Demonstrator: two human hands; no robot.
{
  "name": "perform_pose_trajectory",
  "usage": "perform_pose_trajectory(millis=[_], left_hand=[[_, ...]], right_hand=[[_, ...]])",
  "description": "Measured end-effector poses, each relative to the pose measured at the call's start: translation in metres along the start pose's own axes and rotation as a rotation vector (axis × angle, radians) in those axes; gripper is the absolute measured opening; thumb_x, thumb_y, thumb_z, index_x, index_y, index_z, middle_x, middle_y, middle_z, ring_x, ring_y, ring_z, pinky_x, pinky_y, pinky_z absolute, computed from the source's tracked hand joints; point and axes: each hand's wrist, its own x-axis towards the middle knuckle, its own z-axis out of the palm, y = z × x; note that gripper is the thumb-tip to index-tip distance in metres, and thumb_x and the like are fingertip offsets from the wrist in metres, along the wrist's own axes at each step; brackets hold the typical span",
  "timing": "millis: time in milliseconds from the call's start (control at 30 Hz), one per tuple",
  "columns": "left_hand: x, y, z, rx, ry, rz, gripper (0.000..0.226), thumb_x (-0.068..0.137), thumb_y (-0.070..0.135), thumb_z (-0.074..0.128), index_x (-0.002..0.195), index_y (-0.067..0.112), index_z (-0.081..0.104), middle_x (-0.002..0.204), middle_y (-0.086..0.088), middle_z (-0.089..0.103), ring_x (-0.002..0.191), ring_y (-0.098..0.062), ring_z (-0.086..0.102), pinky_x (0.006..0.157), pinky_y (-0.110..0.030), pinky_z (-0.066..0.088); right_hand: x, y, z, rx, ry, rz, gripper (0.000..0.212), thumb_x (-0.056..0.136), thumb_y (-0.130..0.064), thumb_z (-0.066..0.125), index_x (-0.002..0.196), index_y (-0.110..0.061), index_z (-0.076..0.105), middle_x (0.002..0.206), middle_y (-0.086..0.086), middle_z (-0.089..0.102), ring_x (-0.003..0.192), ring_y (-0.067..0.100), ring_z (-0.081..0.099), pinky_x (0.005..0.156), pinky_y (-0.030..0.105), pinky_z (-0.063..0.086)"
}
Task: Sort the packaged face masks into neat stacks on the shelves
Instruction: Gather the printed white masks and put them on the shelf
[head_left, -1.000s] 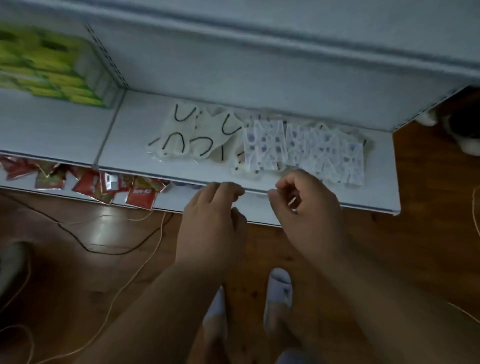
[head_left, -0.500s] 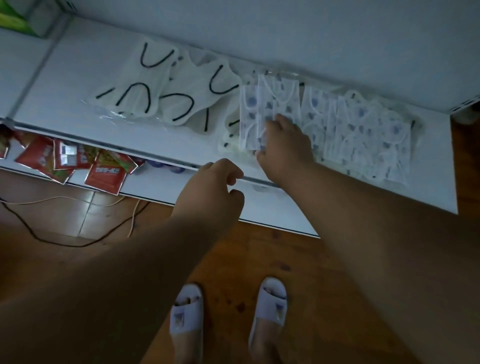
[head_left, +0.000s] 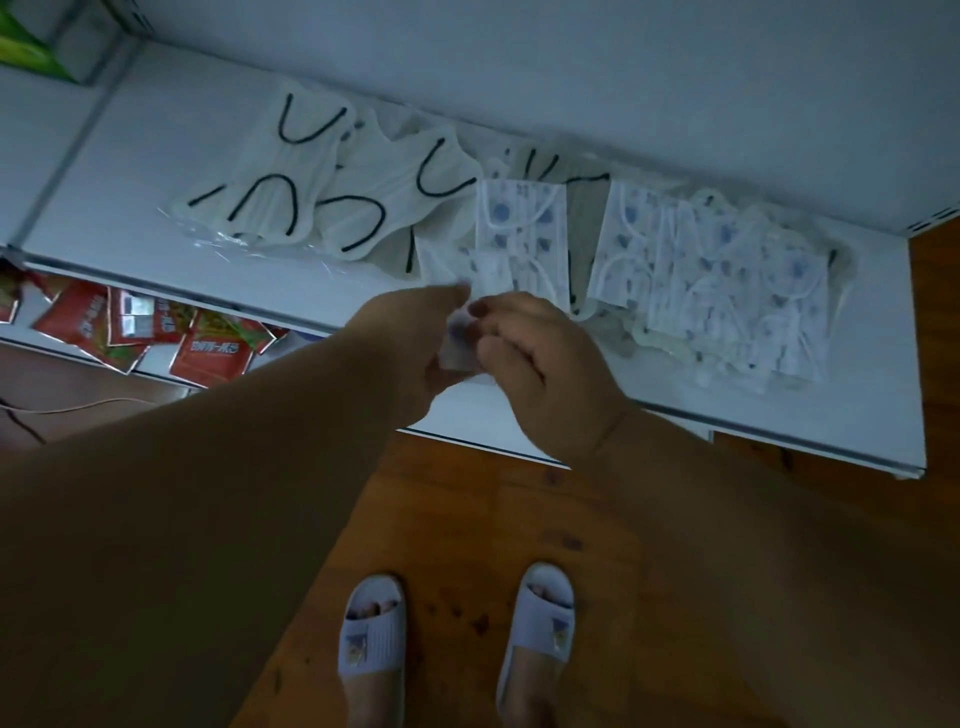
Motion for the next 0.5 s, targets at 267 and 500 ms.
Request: perform_pose_trajectory(millis=[267, 500], left_hand=[[-0.006, -0.001, -0.015, 0.915, 0.253, 0.256, 0.050, 0.089, 0.016, 0.067, 0.136, 0.007, 0.051, 0.131, -0.008, 0.054, 0.120, -0.024, 0.056, 0.096, -0.029, 0.047], [-0.014, 0.002, -0.013, 0.847, 0.172, 0.174, 0.056, 0.087, 0.020, 0.072, 0.137, 0.011, 0.048, 0.134, -0.007, 0.052, 0.123, -0.022, 0.054, 0.090, -0.022, 0.049]], right_hand=[[0.047, 0.049, 0.001, -0.600, -0.140, 0.234, 0.050, 0.097, -0.028, 0.056, 0.143, -0.013, 0.043, 0.159, 0.008, 0.027, 0.144, 0.027, 0.028, 0.115, 0.042, 0.024], [0.026, 0.031, -0.007, -0.211, 0.365, 0.346, 0.011, 0.097, -0.020, 0.056, 0.090, -0.012, 0.056, 0.090, -0.002, 0.053, 0.079, 0.014, 0.054, 0.071, 0.025, 0.044]])
